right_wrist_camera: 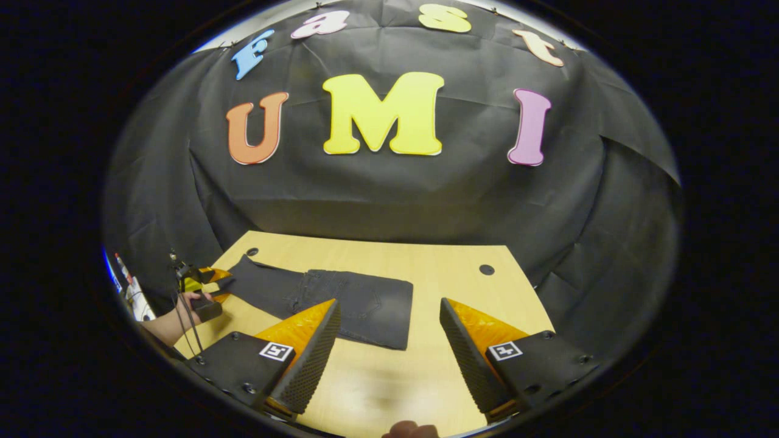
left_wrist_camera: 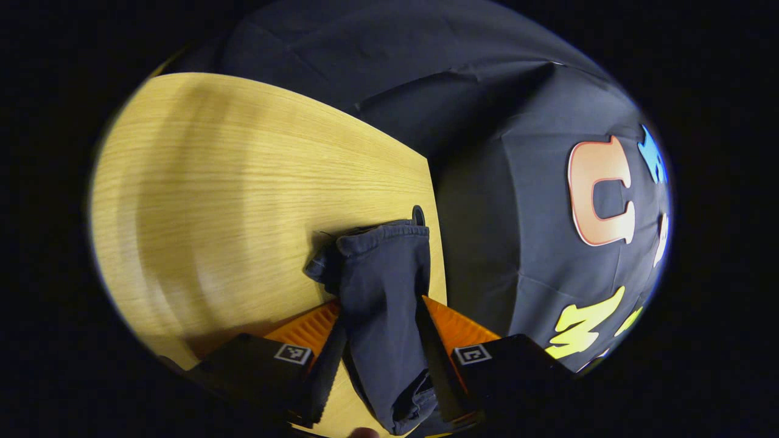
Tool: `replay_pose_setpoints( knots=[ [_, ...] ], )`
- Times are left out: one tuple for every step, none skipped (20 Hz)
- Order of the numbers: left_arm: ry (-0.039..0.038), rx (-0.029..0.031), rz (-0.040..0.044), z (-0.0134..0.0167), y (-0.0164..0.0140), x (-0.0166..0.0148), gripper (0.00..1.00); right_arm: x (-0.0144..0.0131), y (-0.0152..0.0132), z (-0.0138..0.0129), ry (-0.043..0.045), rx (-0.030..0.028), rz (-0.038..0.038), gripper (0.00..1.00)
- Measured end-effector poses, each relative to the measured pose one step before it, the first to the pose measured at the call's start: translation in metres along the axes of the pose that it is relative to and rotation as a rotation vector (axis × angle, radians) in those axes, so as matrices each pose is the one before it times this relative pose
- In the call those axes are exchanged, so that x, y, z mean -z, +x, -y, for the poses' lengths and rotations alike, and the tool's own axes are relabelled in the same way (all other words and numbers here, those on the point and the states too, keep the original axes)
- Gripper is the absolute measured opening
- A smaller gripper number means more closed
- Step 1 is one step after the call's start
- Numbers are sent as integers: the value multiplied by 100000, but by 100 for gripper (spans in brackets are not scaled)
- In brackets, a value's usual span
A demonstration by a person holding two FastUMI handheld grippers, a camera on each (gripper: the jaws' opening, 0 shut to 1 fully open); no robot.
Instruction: Grasp the waist and the cuffs of the jeans and fold them to make the two legs overlap; first hold the waist and fold one-third of the jeans toward the cuffs, then hold the cuffs and fold the remaining one-third in the same direction to finish folding.
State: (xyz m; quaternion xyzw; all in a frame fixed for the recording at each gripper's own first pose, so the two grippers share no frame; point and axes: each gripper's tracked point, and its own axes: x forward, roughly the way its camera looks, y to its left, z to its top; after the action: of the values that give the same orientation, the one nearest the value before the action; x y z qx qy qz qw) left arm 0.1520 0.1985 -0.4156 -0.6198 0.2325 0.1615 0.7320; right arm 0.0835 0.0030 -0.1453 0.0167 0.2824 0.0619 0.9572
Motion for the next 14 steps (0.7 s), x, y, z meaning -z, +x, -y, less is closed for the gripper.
replay_pose_setpoints(
  knots=[
    [-86, 69, 644, -56, 164, -107, 67, 33, -256, 418, 698, 654, 26, 100],
    [1005, -1472, -216, -539, 395, 224, 60, 110, -213, 339, 461, 671, 141, 100],
    [1144, -3254, 545, -818, 312, 89, 54, 133, -456, 578, 251, 920, 136, 100],
    [-537, -958, 671, 8, 168, -146, 43, 74, -287, 332, 276, 597, 146, 100],
    [888, -209, 548, 86, -114, 137, 31, 349, -276, 466, 236, 832, -17, 100],
    [1806, 706, 639, 200, -346, -33, 13, 54, -353, 494, 50, 1025, 330, 100],
    [1630, 1692, 999, 735, -263, -74, 11, 114, -417, 436, 5, 877, 489, 100],
    [2220, 2212, 983, 981, -313, -157, 8, -21, -427, 483, -128, 1157, 948, 99],
    [3899, 1556, 611, 1091, -318, 67, 7, -127, -393, 374, 399, 711, 1172, 100],
    [4988, 1702, 127, 1251, -299, 135, 7, -199, -390, 250, 736, 424, 1347, 100],
    [4890, 2335, 6, 1307, -391, -34, 7, -167, -293, 445, 872, 167, 829, 100],
    [4975, 2743, 80, 1568, -248, -59, 7, 9, -510, 288, 656, -46, 580, 100],
    [4990, 2165, 80, 1500, -259, 32, 6, 192, -468, 481, 466, 87, 838, 100],
    [4580, 2079, 222, 1461, -287, -14, 6, -15, -543, 335, 515, 280, 875, 100]
  ],
)
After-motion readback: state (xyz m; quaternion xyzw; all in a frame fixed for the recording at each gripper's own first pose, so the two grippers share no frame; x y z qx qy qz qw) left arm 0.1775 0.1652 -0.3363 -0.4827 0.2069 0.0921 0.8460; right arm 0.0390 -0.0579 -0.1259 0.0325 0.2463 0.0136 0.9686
